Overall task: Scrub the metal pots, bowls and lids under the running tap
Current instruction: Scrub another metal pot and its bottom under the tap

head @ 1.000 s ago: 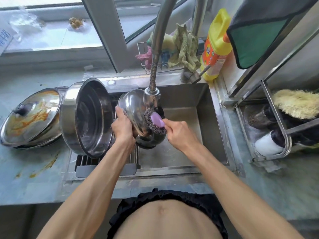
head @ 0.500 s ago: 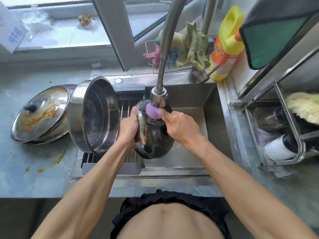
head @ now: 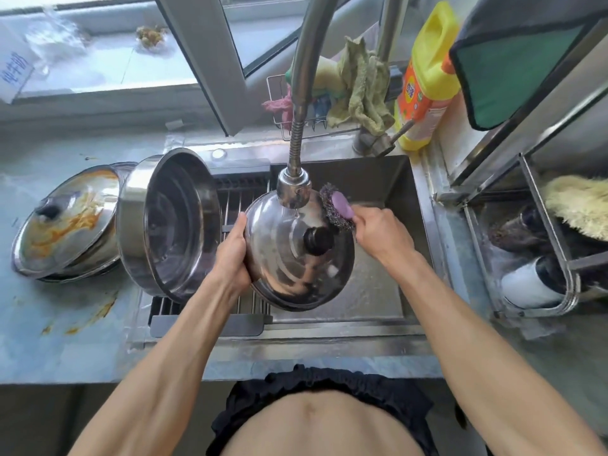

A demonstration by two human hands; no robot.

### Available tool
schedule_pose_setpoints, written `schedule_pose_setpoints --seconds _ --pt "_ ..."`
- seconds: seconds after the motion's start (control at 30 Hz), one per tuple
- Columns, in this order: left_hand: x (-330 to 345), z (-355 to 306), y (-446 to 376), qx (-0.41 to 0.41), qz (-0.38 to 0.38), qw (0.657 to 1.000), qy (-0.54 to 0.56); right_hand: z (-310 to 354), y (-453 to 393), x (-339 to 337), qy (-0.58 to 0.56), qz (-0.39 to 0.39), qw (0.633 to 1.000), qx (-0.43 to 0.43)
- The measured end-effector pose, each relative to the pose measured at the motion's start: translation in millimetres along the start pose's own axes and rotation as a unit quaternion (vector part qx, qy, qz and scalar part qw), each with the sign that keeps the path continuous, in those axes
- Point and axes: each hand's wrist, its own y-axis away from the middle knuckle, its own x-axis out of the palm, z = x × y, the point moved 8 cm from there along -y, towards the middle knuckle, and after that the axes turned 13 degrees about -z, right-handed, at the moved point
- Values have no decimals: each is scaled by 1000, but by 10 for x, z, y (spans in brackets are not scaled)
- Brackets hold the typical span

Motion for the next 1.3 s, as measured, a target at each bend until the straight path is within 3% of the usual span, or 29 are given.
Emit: schedule_pose_setpoints --seconds 0.2,0.3,0.43,0.57,0.7,0.83,0.97,1.13,1.3 --pt "-62 101 -420 -46 -77 992 89 -170 506 157 -36 34 998 41" --pt "-24 61 -190 -47 -135 982 126 -21 744 158 -45 42 998 8" --pt "156 48 173 -6 -138 988 64 443 871 58 -68 16 993 -91" --pt "210 15 221 57 -116 991 -43 760 704 -68 -73 -14 989 -131" --pt "202 -27 265 136 -83 971 -178 795 380 -143 -36 -18 993 -112" --pt "103 -125 197 152 -59 966 -200 573 37 -77 -24 -5 998 -49" --pt "5 -209 159 119 -31 980 -156 217 -89 88 -50 17 998 17" --pt "-37 -122 117 36 -24 999 -15 -166 157 206 -108 38 989 91" --pt "-18 -41 -66 -18 -77 993 89 -237 619 202 -114 49 987 97"
